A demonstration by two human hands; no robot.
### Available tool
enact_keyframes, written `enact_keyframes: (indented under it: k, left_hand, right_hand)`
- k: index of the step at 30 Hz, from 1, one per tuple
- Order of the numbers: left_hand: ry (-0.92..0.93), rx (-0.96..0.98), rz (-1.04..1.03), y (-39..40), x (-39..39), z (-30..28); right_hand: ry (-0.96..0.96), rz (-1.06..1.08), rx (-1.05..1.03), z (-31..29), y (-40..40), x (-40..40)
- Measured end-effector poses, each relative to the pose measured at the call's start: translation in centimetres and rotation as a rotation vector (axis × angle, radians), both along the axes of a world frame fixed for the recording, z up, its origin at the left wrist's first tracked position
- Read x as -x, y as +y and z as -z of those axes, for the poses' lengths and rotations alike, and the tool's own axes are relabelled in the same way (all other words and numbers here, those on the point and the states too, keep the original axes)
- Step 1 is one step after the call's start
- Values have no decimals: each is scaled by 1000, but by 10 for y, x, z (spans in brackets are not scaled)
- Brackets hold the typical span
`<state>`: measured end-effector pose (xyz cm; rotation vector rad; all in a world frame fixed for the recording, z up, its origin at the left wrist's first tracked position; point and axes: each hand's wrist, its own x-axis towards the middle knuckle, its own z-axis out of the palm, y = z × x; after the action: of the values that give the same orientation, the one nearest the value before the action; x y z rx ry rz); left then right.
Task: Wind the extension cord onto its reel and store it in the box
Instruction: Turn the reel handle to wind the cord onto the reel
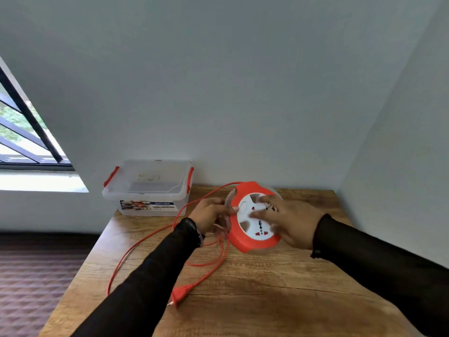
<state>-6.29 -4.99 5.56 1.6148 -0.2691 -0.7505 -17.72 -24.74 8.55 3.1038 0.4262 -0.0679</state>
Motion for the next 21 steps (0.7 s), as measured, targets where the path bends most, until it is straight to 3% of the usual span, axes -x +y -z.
enact_keyframes:
  k: [3, 9, 12, 15, 21]
  left_hand:
    - [-62, -133, 183, -1, -8, -9]
    - [-89, -224, 269, -4, -5, -9]
    - [-61, -191, 219, -6, 0, -3]
    - [-48, -170, 138, -6, 3, 6]
    - [136, 42, -79, -14, 26, 21]
  right_hand:
    - [149, -148, 233, 0, 2, -2]
    - [234, -209, 394, 12, 9, -11]
    - [166, -178, 443, 11, 15, -9]
    - [-19, -190, 605, 12, 15, -9]
    - [-11, 84, 306, 37, 9, -12]
